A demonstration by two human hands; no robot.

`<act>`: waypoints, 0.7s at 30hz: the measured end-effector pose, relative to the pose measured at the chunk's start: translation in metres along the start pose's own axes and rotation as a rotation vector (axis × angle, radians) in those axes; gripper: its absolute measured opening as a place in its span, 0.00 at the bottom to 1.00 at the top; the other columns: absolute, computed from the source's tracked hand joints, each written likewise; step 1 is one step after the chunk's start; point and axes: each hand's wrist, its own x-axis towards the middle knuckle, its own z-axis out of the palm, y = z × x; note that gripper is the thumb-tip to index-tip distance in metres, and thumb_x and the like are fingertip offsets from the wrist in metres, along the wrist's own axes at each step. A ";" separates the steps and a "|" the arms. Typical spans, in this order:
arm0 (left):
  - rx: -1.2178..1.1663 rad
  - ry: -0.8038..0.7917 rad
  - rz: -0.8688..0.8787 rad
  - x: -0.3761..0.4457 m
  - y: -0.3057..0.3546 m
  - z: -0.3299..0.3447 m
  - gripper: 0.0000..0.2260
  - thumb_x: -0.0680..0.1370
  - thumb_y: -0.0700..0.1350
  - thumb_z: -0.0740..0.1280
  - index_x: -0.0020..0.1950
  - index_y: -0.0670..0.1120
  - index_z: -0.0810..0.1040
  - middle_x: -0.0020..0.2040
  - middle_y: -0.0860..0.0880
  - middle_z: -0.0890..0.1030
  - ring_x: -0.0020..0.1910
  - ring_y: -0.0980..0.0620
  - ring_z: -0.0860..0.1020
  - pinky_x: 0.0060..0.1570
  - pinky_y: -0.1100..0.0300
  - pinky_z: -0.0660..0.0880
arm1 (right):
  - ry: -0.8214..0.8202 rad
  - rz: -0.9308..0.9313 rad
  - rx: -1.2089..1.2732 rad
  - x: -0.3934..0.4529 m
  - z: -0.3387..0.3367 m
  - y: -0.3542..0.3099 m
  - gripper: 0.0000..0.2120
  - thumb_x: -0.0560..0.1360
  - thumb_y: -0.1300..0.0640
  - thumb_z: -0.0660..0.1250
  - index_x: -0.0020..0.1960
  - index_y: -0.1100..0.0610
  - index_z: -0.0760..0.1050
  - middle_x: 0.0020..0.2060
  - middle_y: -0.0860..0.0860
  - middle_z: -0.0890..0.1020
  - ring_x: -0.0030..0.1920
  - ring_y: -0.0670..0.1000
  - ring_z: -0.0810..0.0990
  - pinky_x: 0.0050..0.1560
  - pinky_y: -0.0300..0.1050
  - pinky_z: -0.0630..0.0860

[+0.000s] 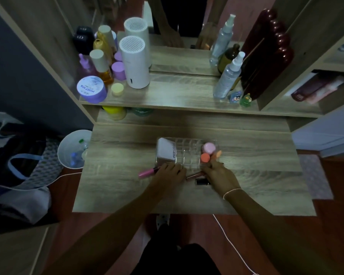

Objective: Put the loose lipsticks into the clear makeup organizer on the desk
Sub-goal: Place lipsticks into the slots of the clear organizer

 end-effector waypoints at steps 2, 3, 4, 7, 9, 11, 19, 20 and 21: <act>-0.023 0.018 -0.004 0.001 -0.003 0.003 0.13 0.70 0.43 0.70 0.54 0.47 0.76 0.46 0.48 0.81 0.43 0.48 0.80 0.41 0.55 0.77 | 0.023 -0.002 -0.005 0.000 -0.001 -0.002 0.14 0.79 0.59 0.58 0.64 0.54 0.70 0.65 0.60 0.69 0.57 0.63 0.75 0.52 0.56 0.77; -0.042 0.021 -0.010 0.001 -0.003 0.003 0.13 0.71 0.42 0.69 0.55 0.47 0.76 0.46 0.47 0.81 0.44 0.48 0.80 0.41 0.55 0.77 | 0.032 -0.002 0.002 0.001 -0.002 -0.004 0.14 0.79 0.59 0.58 0.63 0.54 0.71 0.64 0.59 0.71 0.57 0.63 0.75 0.52 0.56 0.76; -0.082 0.026 -0.019 0.001 -0.003 0.002 0.13 0.72 0.42 0.66 0.57 0.47 0.75 0.46 0.47 0.80 0.44 0.47 0.79 0.42 0.54 0.77 | 0.035 -0.005 0.010 0.000 -0.003 -0.005 0.14 0.79 0.58 0.58 0.63 0.54 0.71 0.64 0.58 0.71 0.57 0.62 0.75 0.53 0.56 0.75; -0.205 0.077 -0.065 -0.001 -0.002 -0.001 0.16 0.73 0.40 0.66 0.60 0.48 0.75 0.45 0.45 0.79 0.44 0.46 0.78 0.42 0.53 0.76 | 0.054 -0.024 0.018 -0.003 -0.006 -0.008 0.15 0.79 0.59 0.58 0.64 0.54 0.70 0.64 0.58 0.71 0.58 0.61 0.75 0.56 0.58 0.74; -0.311 0.102 -0.091 0.001 -0.004 -0.006 0.18 0.74 0.40 0.67 0.63 0.47 0.75 0.47 0.43 0.80 0.45 0.45 0.78 0.44 0.53 0.77 | 0.089 -0.030 0.055 -0.007 -0.008 -0.009 0.16 0.78 0.59 0.58 0.65 0.53 0.70 0.63 0.57 0.71 0.58 0.60 0.75 0.54 0.56 0.74; -0.468 0.130 -0.203 0.003 -0.003 -0.016 0.14 0.76 0.45 0.64 0.62 0.46 0.76 0.48 0.42 0.81 0.45 0.46 0.79 0.45 0.55 0.77 | 0.120 -0.011 0.118 -0.011 -0.013 -0.010 0.17 0.77 0.57 0.59 0.65 0.52 0.69 0.63 0.58 0.71 0.57 0.60 0.75 0.52 0.54 0.74; -0.708 0.363 -0.383 0.001 0.001 -0.034 0.17 0.77 0.34 0.64 0.66 0.43 0.71 0.51 0.42 0.78 0.49 0.51 0.74 0.49 0.60 0.69 | 0.256 0.102 0.488 -0.024 -0.037 -0.010 0.10 0.75 0.51 0.65 0.55 0.53 0.74 0.41 0.58 0.82 0.41 0.59 0.80 0.38 0.49 0.75; -0.703 0.391 -0.406 0.004 0.001 -0.035 0.15 0.78 0.36 0.63 0.65 0.43 0.71 0.50 0.44 0.78 0.48 0.55 0.71 0.49 0.63 0.67 | 0.290 0.117 0.536 -0.023 -0.041 -0.010 0.08 0.74 0.51 0.67 0.52 0.52 0.75 0.37 0.55 0.81 0.38 0.56 0.79 0.35 0.46 0.73; -0.697 0.392 -0.415 0.007 0.001 -0.037 0.14 0.79 0.37 0.62 0.64 0.43 0.72 0.48 0.45 0.78 0.47 0.58 0.69 0.48 0.64 0.66 | 0.315 0.137 0.594 -0.021 -0.045 -0.011 0.07 0.74 0.51 0.68 0.50 0.51 0.76 0.35 0.51 0.80 0.37 0.52 0.78 0.34 0.42 0.71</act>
